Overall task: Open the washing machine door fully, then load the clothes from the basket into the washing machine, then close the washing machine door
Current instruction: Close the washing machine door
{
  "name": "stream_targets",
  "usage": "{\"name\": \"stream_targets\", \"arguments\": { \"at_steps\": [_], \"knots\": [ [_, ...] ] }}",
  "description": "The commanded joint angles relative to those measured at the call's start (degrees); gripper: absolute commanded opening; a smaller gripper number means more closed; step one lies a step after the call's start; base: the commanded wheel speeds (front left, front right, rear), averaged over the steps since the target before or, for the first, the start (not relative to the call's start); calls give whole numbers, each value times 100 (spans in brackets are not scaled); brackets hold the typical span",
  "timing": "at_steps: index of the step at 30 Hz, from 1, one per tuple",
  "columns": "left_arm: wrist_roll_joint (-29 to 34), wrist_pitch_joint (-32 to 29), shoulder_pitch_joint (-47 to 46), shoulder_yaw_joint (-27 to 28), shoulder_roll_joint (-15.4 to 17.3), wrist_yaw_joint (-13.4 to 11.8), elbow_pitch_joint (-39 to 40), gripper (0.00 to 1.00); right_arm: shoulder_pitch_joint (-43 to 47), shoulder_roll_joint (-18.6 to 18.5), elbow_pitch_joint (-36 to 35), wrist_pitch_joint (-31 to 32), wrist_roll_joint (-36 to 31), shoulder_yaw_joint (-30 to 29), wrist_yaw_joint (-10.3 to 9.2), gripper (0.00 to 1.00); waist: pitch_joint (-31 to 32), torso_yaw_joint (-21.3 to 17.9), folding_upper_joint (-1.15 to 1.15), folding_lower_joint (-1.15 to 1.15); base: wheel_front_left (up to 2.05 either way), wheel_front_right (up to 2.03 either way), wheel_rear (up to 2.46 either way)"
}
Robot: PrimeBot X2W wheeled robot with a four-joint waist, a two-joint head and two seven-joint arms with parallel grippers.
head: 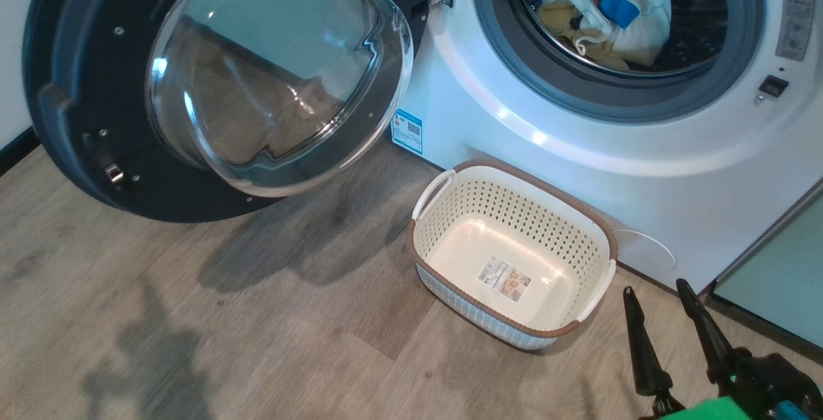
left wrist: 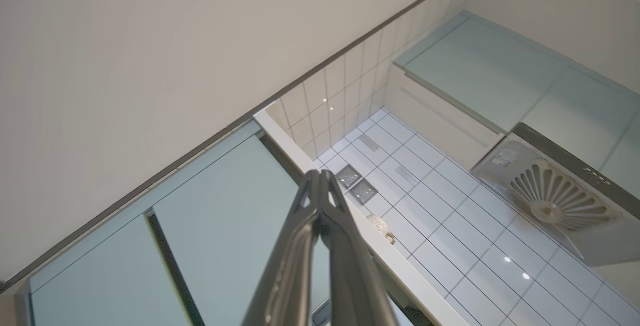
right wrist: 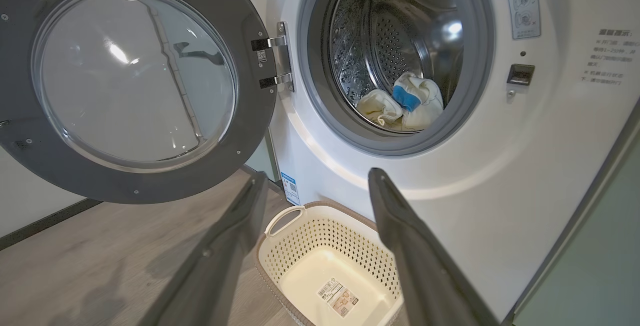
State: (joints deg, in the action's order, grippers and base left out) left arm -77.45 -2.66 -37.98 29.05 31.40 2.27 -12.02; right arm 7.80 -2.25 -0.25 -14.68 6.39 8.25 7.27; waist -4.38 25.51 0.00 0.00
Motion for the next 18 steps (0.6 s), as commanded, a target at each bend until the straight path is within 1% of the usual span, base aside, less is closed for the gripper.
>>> {"name": "stream_targets", "arguments": {
  "at_steps": [1, 2, 5, 9, 13, 18],
  "knots": [
    [-63, -98, -321, 168, 463, -18, -74, 0, -226, -63, -186, -32, -49, 142, 22, 100, -35, -18, 0, 0, 0, 0, 0],
    [-184, -217, -481, 207, 580, -41, -610, 0, -234, -69, -186, -32, -70, 119, 22, 100, -79, -25, 0, 0, 0, 0, 0],
    [-205, -382, -598, 133, 701, -122, -1357, 0, -245, -89, -193, -32, -83, 97, 22, 100, -154, -25, 0, 0, 0, 0, 0],
    [-262, -519, -725, 97, 749, -213, -2197, 0, -290, -129, -207, -30, -105, 131, 22, 100, -252, -63, 0, 0, 0, 0, 0],
    [-256, -741, -779, -44, 803, -89, -2657, 0, -355, -207, -242, -3, -155, 112, 22, 100, -383, -117, 0, 0, 0, 0, 0],
    [-298, -1078, -867, -238, 773, 119, -2976, 0, -390, -265, -293, 30, -164, 103, 22, 100, -510, -178, 0, 0, 0, 0, 0]
  ]
}}
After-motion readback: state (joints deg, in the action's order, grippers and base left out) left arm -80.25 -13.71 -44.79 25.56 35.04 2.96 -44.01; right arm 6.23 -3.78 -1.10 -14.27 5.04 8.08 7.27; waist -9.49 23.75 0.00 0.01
